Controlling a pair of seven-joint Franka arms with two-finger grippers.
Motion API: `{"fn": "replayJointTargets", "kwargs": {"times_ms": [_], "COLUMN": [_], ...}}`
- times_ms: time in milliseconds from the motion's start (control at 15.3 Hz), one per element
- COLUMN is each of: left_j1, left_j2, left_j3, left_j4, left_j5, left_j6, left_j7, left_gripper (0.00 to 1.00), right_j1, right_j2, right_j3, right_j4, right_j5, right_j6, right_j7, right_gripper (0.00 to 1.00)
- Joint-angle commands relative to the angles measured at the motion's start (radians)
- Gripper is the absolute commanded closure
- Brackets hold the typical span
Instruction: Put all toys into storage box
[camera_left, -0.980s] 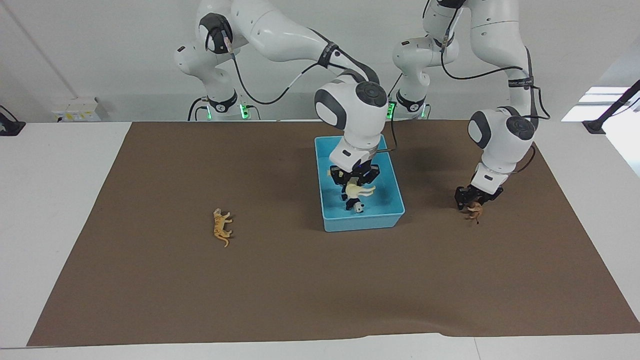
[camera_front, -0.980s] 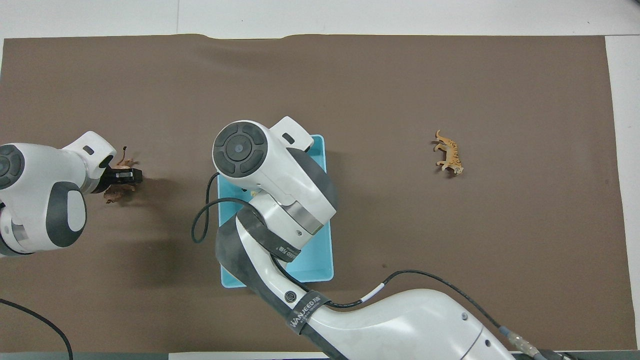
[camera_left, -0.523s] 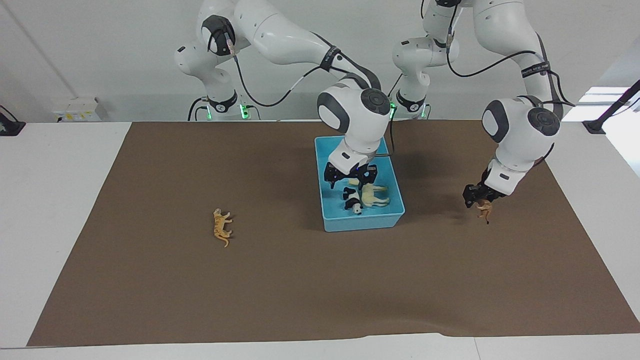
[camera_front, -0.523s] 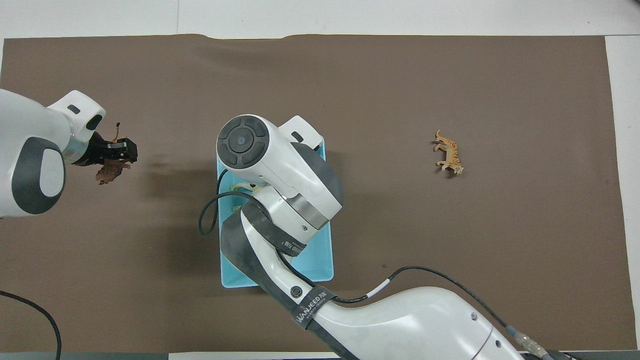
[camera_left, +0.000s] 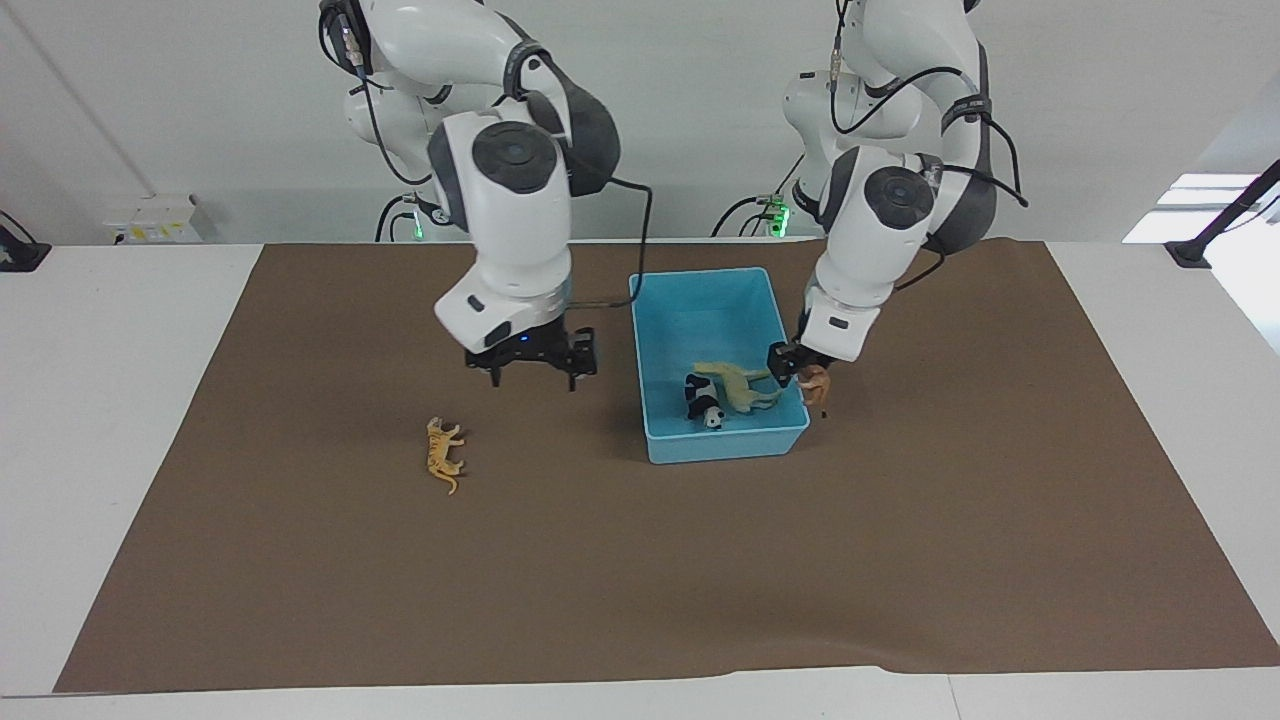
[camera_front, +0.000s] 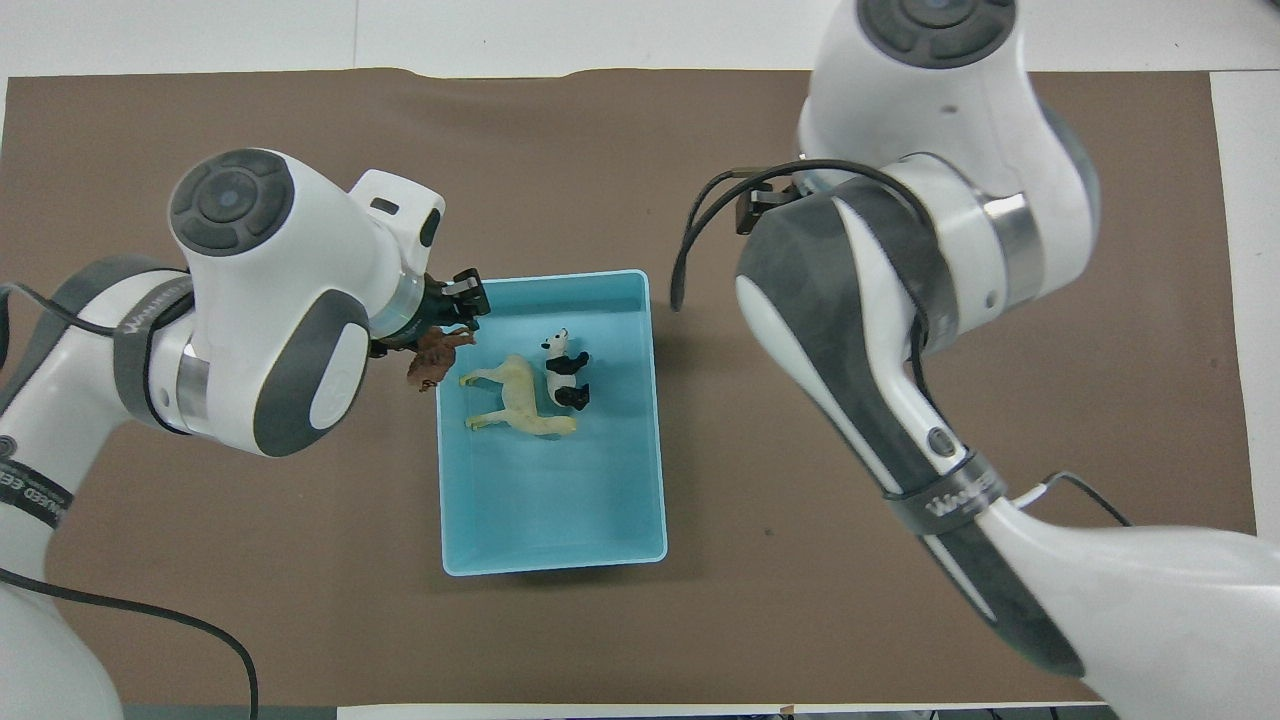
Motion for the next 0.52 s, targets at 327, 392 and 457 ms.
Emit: {"fn": "replayJointTargets", "kwargs": {"times_ms": [327,392,457], "left_j1": [-0.079,-0.069,-0.055], "left_j2": [-0.068,-0.083,-0.109], "left_j3": [0.020,0.023,0.023], "left_j4": [-0.044,-0.024,-0.005], "left_j5": [-0.014,-0.012,-0.012], "left_j6": [0.035,-0.001,-0.041], "left_j7": [-0.111,-0.105,-0.101], "left_gripper": [0.00,0.00,0.00], "right_j1": [-0.179,-0.180,-0.182], "right_j2": [-0.174,-0.166,-0.163], "right_j3": [0.011,0.011,0.011], "right_j4": [-0.671,-0.695,-0.709], "right_j5": [0.013,0.013,0.013], "right_j6": [0.668,0.699,0.703], "right_j7": [-0.179,-0.180,-0.180], "right_gripper": [0.00,0.00,0.00]}}
